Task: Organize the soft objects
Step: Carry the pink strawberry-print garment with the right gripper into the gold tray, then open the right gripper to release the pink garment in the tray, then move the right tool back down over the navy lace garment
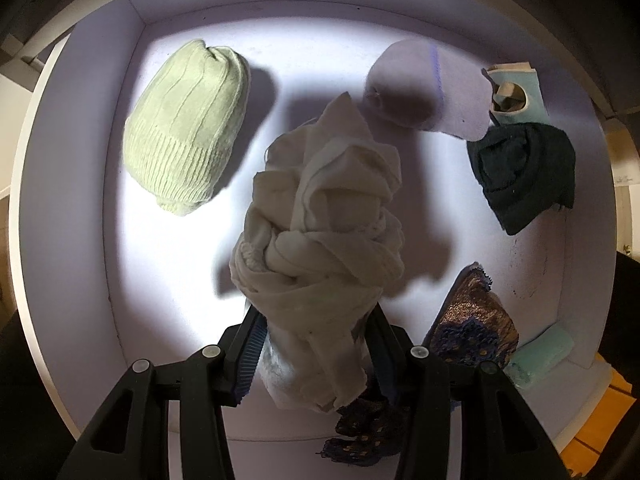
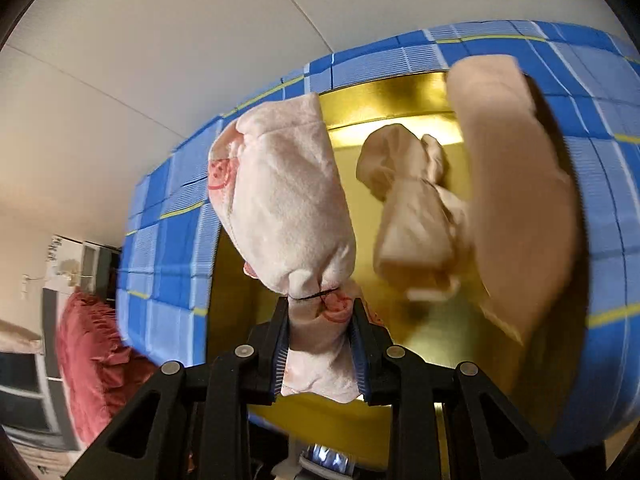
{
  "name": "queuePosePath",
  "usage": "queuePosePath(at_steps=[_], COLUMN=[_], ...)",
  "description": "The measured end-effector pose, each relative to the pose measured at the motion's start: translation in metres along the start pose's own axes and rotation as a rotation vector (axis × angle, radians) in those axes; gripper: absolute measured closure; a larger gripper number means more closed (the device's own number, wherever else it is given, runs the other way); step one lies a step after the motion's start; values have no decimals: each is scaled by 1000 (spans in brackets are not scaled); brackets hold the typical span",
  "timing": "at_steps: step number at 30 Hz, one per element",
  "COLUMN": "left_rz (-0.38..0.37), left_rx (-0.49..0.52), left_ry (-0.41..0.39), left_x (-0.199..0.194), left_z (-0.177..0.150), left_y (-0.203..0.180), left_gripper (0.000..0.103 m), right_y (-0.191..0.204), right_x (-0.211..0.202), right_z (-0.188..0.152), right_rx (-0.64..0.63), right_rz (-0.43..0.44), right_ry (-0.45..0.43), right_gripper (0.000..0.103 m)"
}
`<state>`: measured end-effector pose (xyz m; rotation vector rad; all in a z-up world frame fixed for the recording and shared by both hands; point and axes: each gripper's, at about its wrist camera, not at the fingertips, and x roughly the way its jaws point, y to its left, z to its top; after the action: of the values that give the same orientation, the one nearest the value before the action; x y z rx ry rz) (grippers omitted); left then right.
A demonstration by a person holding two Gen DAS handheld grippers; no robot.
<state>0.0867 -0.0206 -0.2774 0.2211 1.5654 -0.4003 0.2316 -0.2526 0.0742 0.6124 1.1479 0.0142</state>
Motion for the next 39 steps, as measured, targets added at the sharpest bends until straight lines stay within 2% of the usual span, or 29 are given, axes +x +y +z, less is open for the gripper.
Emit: queuePosePath(at_steps=[7,10,11,17,23,29,31,36,39], left_rz=[6,-14,-17,-9,-9,-10,-10,-13,-18], left_rx=[3,-22,-28,-28,-37,-44,-43,-45,-50], left_ry=[2,2,2,-1,-2,-4,-4,-6,-8], left_x=[0,0,-2,1,1,4,2,2,1], left_z=[0,1,2,2,1,1,1,-1,-2], left_y=[1,5,5,7,5,9,8,10,12], left_gripper=[55,55,55,55,55,55,55,55,55], right_y=[-2,-14,-19,-30,-25,-23,-26,-42,-52], right_x=[40,36,32,16,-14,-59,-73,-99,-101], right_z=[33,43,46,40,18,-27,-44,-91,-114], right_rx=[23,55,70,74,2,-136,-171,-233,-259], right_rz=[-114,-170,-181,-93,-40,28,30,27,13], right_ry=[-2,-55,-86,-110,-147,-190,-201,-203,-196], right_gripper=[75,71,66,60,53,48,44,44,44])
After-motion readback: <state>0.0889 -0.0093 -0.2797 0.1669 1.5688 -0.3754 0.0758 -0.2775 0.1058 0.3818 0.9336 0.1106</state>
